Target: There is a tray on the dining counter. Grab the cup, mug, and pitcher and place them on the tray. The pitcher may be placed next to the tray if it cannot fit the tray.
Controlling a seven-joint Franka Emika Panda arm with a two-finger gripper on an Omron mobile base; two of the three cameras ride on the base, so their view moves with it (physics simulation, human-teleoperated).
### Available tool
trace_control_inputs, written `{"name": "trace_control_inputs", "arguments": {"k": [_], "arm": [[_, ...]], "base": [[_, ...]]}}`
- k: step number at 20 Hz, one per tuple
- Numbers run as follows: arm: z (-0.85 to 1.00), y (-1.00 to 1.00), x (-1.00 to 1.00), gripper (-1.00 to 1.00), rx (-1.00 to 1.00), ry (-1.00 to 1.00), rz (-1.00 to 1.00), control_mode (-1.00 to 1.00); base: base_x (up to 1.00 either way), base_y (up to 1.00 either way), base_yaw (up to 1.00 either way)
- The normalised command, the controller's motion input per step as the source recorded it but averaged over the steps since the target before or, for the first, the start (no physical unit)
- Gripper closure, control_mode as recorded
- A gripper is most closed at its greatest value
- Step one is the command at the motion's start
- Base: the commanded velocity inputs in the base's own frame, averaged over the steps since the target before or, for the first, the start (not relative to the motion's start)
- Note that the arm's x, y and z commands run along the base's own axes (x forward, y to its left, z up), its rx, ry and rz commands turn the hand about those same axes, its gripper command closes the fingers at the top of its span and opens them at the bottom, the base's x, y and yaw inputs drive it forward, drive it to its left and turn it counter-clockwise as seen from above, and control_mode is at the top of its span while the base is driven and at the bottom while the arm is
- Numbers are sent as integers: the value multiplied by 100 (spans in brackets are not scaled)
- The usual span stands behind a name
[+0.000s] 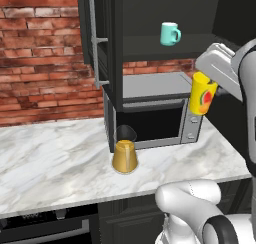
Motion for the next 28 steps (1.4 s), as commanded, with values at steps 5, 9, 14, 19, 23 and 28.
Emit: {"name": "trace_control_inputs", "arguments": {"k": [5, 9, 14, 19, 23, 28], "arm": [[-24, 0, 0, 100, -2, 0, 2, -100], [-29, 0, 0, 100, -2, 0, 1, -100], [-23, 1, 0, 100, -4, 0, 0, -100], [-9, 1, 0, 100, -4, 0, 1, -100], [-1, 0, 0, 100, -1, 1, 1, 100], [0, 0, 0, 100, 0, 0, 0, 100]], "base": [[0, 0, 0], [0, 0, 0], [0, 0, 0], [0, 0, 0], [-1, 0, 1], [-56, -2, 4]]}}
